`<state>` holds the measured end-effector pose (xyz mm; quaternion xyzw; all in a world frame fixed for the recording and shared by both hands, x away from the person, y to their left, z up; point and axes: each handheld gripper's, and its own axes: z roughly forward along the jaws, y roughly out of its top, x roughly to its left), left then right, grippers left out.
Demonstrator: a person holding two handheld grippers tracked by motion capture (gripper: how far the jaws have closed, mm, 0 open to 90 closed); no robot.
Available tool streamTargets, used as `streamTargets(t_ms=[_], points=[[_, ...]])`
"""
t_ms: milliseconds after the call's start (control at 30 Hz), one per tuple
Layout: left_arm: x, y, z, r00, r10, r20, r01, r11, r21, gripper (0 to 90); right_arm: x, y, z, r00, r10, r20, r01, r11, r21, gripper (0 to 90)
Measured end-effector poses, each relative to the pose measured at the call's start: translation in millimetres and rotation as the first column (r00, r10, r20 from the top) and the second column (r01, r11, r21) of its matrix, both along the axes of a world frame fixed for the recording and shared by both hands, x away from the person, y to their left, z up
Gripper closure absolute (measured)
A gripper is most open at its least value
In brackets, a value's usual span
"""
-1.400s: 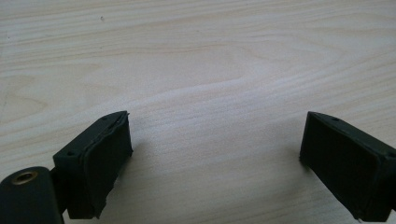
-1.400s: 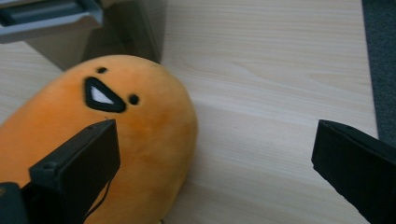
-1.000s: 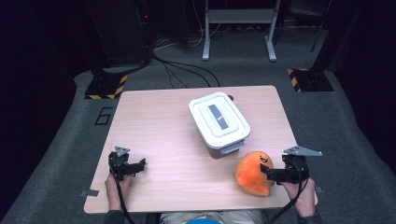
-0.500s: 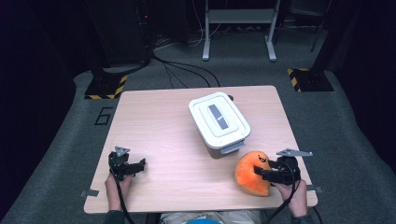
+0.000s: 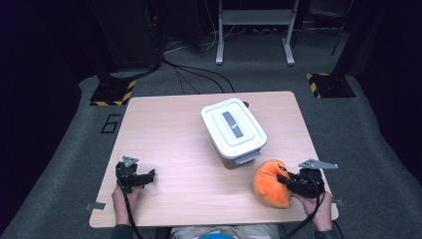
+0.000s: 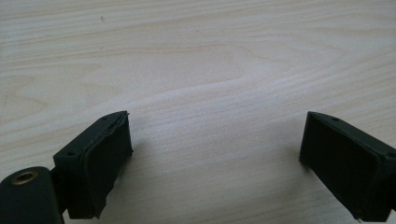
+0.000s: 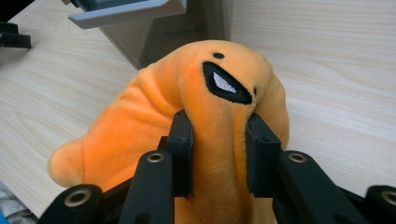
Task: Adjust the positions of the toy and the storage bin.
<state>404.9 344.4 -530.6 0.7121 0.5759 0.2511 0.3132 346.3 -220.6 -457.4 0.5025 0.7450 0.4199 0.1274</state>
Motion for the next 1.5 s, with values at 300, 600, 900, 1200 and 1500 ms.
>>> streamTargets(t_ms=[300, 600, 900, 1200, 1500], points=[[0.0, 0.0, 0.0, 1.0000, 0.000, 0.000, 0.000, 1.0000, 0.000, 8.6, 12.7, -5.0, 20.1, 0.9981, -0.001, 0.062, 0.009, 0.990, -0.139, 68.8], [0.0, 0.0, 0.0, 1.0000, 0.000, 0.000, 0.000, 1.0000, 0.000, 8.6, 31.0, -17.6, 33.9, 0.9966, 0.004, 0.082, 0.010, 0.984, -0.180, 69.1], [0.0, 0.0, 0.0, 1.0000, 0.000, 0.000, 0.000, 1.0000, 0.000, 8.6, 52.9, -30.8, 45.4, 0.9948, -0.001, 0.102, 0.023, 0.977, -0.211, 69.0], [0.0, -0.1, 0.0, 1.0000, 0.000, 0.000, 0.000, 1.0000, 0.000, 8.7, 78.0, -39.7, 48.4, 0.9947, -0.007, 0.102, 0.034, 0.963, -0.269, 69.0], [-0.1, -0.1, 0.0, 1.0000, 0.000, 0.000, 0.000, 1.0000, 0.000, 8.6, 100.0, -46.2, 48.9, 0.9962, -0.015, 0.086, 0.040, 0.954, -0.298, 68.8]])
